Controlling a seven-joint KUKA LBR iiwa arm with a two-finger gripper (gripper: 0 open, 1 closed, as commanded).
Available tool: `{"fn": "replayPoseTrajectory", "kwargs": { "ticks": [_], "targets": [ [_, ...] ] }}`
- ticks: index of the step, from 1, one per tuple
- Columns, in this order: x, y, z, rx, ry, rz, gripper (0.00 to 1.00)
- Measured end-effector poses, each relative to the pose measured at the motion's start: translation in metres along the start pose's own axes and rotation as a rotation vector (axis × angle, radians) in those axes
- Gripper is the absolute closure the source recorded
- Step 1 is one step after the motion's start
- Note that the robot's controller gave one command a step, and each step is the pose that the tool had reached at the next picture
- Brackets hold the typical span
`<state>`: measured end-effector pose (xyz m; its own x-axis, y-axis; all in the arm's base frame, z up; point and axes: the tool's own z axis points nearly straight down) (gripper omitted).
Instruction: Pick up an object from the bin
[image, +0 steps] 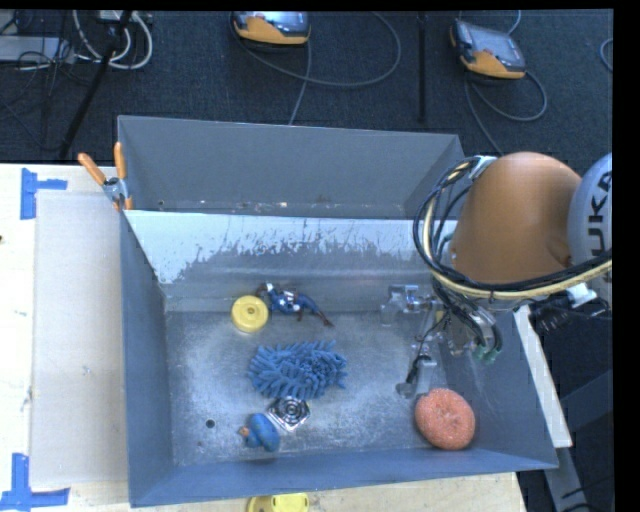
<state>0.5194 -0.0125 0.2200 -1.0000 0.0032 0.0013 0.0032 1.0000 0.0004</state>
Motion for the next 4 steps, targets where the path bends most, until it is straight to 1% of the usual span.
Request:
{"fn": "replayPoseTrajectory", "kwargs": {
  "ticks": [1,2,3,4],
  "targets": [
    [-0.037,0.032,0.052,0.000,-0.009,0.041,0.00],
    [-0.025,0.045,0.098,0.000,0.000,-0.081,0.00],
    [-0.031,0.067,0.138,0.001,-0.003,-0.318,0.00],
    [-0.028,0.103,0.147,0.000,-0.001,-0.212,1.00]
  ]
}}
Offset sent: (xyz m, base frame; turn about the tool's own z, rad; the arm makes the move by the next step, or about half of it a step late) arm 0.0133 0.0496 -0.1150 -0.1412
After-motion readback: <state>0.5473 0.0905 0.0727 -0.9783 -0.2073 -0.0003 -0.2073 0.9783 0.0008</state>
